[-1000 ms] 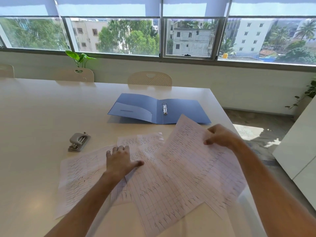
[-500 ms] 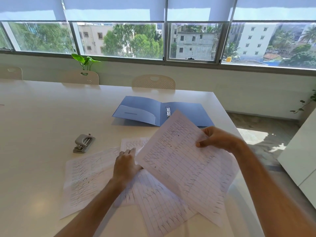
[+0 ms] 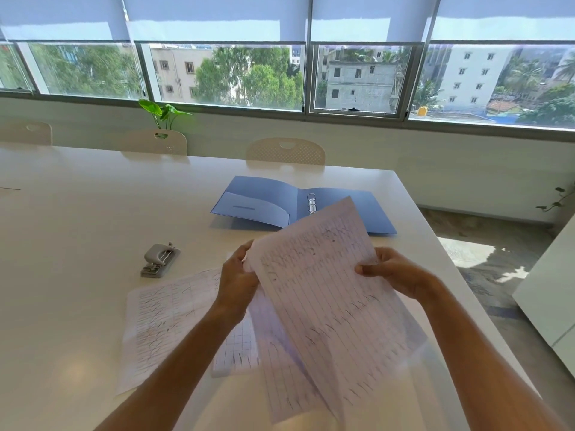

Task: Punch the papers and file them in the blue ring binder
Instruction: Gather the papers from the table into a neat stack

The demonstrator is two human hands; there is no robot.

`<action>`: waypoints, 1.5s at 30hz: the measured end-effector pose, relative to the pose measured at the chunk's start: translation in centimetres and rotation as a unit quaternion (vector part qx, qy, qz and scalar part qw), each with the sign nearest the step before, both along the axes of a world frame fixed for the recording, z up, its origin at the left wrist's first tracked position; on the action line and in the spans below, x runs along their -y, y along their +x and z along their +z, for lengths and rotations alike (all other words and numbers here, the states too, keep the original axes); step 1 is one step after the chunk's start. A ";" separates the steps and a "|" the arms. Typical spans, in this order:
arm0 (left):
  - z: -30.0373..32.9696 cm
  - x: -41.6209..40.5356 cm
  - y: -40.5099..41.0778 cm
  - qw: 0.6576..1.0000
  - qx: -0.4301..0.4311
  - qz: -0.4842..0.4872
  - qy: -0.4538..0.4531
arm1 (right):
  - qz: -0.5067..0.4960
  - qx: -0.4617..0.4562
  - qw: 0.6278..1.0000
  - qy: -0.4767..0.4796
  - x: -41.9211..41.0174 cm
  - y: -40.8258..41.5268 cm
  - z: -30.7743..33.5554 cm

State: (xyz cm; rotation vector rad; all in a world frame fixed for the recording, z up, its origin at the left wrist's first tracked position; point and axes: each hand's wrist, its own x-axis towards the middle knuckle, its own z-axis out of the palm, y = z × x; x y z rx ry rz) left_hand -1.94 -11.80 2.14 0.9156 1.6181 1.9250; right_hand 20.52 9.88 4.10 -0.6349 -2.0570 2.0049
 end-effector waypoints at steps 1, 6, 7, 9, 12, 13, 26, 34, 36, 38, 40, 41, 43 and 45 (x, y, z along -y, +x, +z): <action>0.2 0.0 0.0 1.000 0.013 -0.008 0.012 | -0.003 -0.006 1.000 -0.004 0.1 -0.1 -0.1; 0.8 -0.1 0.1 0.997 0.050 -0.030 0.041 | -0.035 -0.040 0.999 -0.004 0.8 -0.8 -0.4; 0.9 -0.2 0.0 0.997 0.053 -0.029 0.048 | -0.042 -0.050 0.998 -0.003 0.9 -0.9 -0.4; 1.0 -0.2 0.0 0.996 0.061 -0.027 0.063 | -0.053 -0.069 0.996 -0.004 1.1 -1.1 -0.4; 1.0 -0.1 -0.2 0.995 0.072 -0.011 0.068 | -0.061 -0.082 0.995 -0.009 1.2 -1.3 -0.4; 1.0 -0.2 -0.3 0.996 0.066 -0.001 0.060 | -0.063 -0.082 0.995 -0.009 1.3 -1.4 -0.4; 0.5 -0.2 -2.0 0.990 0.130 0.043 0.018 | -0.130 -0.062 0.989 0.021 1.8 -1.5 -0.4; -0.4 0.2 -2.2 0.993 0.075 -0.070 -0.052 | -0.171 -0.117 0.978 0.029 2.3 -1.5 -0.3; 0.0 0.3 -1.5 0.989 0.057 -0.124 -0.053 | -0.176 -0.143 0.973 0.037 2.8 -1.8 0.3; 1.2 0.3 -1.0 0.990 0.050 -0.130 -0.027 | -0.186 -0.173 0.966 0.048 3.4 -2.0 1.3; 2.9 0.2 -0.6 0.992 0.042 -0.115 0.006 | -0.199 -0.205 0.957 0.054 4.2 -2.2 2.5; 3.8 0.2 -0.5 0.993 0.035 -0.110 0.022 | -0.204 -0.219 0.952 0.060 4.5 -2.3 3.1; 5.3 0.1 -0.3 0.994 0.013 -0.097 0.047 | -0.213 -0.247 0.942 0.078 5.1 -2.4 4.2; 6.3 0.1 -0.2 0.994 -0.010 -0.084 0.070 | -0.222 -0.271 0.932 0.092 5.4 -2.3 4.9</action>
